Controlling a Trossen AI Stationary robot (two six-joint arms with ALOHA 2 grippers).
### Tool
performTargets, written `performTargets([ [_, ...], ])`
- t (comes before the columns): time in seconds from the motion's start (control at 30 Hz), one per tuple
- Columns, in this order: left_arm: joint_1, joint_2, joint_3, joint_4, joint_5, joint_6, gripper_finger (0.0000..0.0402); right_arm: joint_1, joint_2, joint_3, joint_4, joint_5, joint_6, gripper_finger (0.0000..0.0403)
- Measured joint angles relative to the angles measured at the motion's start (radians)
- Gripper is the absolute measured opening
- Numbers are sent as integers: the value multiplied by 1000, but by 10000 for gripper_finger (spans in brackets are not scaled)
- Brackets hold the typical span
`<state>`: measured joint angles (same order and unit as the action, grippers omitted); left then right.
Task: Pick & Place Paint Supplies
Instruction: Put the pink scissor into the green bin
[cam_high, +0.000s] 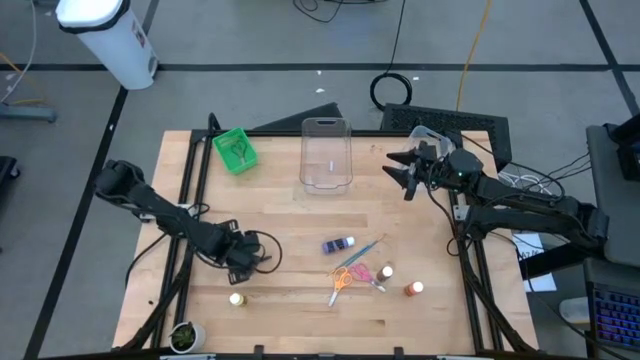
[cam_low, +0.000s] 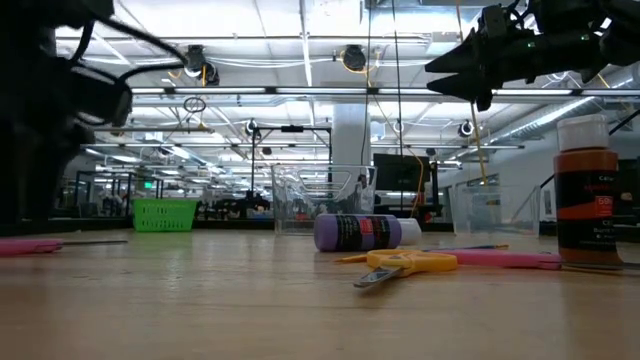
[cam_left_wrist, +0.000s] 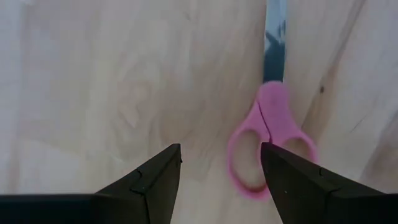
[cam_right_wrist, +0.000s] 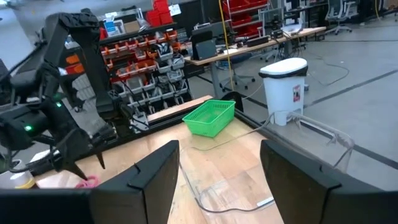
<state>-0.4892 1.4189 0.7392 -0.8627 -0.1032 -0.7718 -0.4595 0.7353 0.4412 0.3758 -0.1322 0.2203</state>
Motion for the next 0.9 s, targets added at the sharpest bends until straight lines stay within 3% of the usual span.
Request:
performTargets([
  [0.37, 14, -5, -136, 154, 22, -40, 218, 0, 0, 0, -3, 0, -1, 217],
  [0.47, 14, -8, -162, 212, 30, -47, 180, 0, 0, 0, -7, 0, -1, 216],
  [0.73, 13, -7, -166, 246, 29, -70, 16, 0, 0, 0, -7, 0, -1, 215],
  [0.9, 19, -7, -136, 219, 12, -42, 15, 0, 0, 0, -8, 0, 4, 215],
])
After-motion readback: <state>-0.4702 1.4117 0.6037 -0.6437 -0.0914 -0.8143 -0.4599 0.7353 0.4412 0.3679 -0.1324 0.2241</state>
